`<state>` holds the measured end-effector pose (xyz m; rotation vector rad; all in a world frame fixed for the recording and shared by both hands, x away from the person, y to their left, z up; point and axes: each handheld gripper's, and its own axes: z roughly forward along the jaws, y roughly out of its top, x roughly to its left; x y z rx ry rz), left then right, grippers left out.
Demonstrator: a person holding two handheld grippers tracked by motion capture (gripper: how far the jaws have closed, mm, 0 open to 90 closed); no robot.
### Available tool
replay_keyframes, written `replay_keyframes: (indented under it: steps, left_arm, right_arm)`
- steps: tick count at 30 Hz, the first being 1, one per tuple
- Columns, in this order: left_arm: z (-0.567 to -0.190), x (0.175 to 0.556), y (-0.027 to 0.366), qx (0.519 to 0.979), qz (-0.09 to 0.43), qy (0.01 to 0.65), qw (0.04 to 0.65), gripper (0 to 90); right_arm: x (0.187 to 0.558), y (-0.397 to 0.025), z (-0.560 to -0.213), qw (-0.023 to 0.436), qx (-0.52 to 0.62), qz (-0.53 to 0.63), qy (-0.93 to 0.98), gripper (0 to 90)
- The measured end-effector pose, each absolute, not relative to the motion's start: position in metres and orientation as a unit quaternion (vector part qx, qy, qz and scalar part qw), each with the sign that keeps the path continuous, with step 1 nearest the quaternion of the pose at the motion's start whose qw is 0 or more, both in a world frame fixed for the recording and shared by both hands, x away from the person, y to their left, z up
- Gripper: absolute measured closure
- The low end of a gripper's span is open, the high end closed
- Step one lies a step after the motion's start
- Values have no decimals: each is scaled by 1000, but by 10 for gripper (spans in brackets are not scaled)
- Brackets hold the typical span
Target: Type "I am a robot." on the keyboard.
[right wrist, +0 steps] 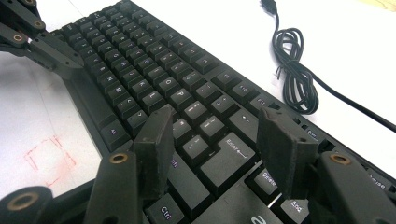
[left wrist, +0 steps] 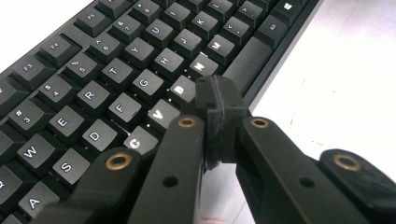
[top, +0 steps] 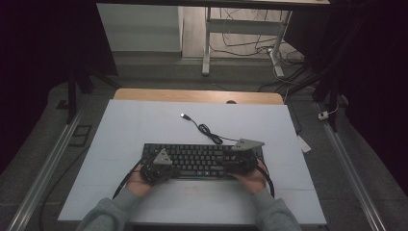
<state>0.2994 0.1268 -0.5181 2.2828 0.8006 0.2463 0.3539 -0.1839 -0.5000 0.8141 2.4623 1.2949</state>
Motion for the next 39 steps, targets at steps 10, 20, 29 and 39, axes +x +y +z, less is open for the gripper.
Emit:
replay_keyframes:
  steps: [10,20,29,39]
  left_arm:
    - [-521,301,125,882,97,309,343,888]
    - [-505,297,142,852,118,330,389,887]
    - [-500,298,154,835,119,348,409,671]
    - [-498,300,166,820,120,377,413,486]
  right_arm:
    - [354,-184,-500,122,279,442,844,467]
    - [355,-185,-500,124,280,442,843,464]
    - [354,-185,-500,123,280,443,843,463]
    - [353,-187,-498,125,281,443,842,460]
